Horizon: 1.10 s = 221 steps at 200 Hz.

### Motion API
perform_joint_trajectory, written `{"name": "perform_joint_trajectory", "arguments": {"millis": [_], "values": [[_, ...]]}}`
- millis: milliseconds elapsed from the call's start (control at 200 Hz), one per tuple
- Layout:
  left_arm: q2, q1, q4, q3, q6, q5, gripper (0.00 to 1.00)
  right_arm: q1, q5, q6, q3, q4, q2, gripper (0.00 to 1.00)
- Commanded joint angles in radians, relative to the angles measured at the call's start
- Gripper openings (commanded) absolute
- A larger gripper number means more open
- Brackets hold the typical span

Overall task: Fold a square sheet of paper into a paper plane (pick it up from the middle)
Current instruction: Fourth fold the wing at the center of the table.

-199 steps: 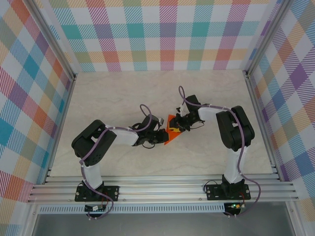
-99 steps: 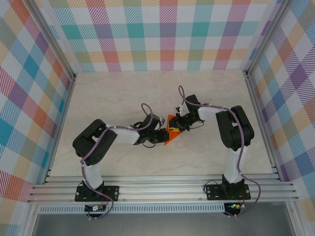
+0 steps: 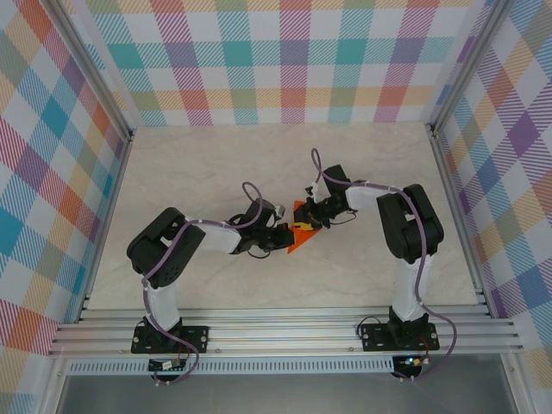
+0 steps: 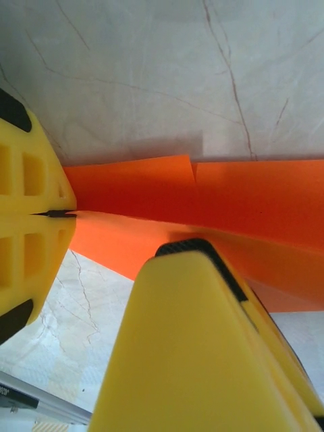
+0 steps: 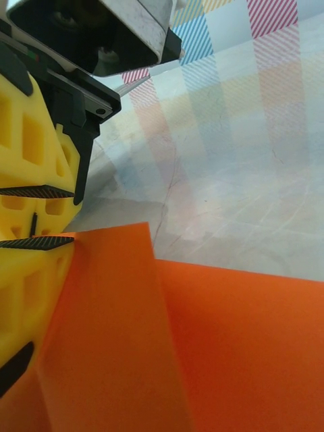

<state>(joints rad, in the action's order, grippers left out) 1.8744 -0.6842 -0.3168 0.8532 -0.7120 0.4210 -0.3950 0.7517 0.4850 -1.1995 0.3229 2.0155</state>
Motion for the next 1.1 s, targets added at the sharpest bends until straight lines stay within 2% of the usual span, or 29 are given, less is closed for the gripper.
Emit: {"name": "perform_joint_trajectory", "arguments": {"millis": [0, 130, 290, 500, 990, 1100], "values": [[0.016, 0.015, -0.028, -0.017, -0.010, 0.026, 0.02, -0.009, 0.031, -0.016, -0.026, 0.003, 0.030, 0.24], [0.008, 0.015, -0.001, -0.017, 0.000, 0.012, 0.08, -0.009, -0.032, -0.006, -0.043, 0.027, 0.057, 0.22], [-0.021, 0.015, 0.064, -0.022, 0.034, -0.018, 0.22, -0.009, -0.046, 0.009, -0.035, 0.011, 0.048, 0.22], [-0.038, 0.009, 0.108, -0.025, 0.062, -0.029, 0.27, -0.009, -0.045, 0.014, -0.035, 0.008, 0.048, 0.21], [-0.010, -0.027, 0.255, 0.026, 0.126, -0.128, 0.27, -0.009, -0.035, 0.019, -0.032, 0.004, 0.041, 0.21], [0.000, -0.038, 0.291, 0.045, 0.134, -0.167, 0.21, -0.009, -0.034, 0.019, -0.034, 0.005, 0.038, 0.21]]}}
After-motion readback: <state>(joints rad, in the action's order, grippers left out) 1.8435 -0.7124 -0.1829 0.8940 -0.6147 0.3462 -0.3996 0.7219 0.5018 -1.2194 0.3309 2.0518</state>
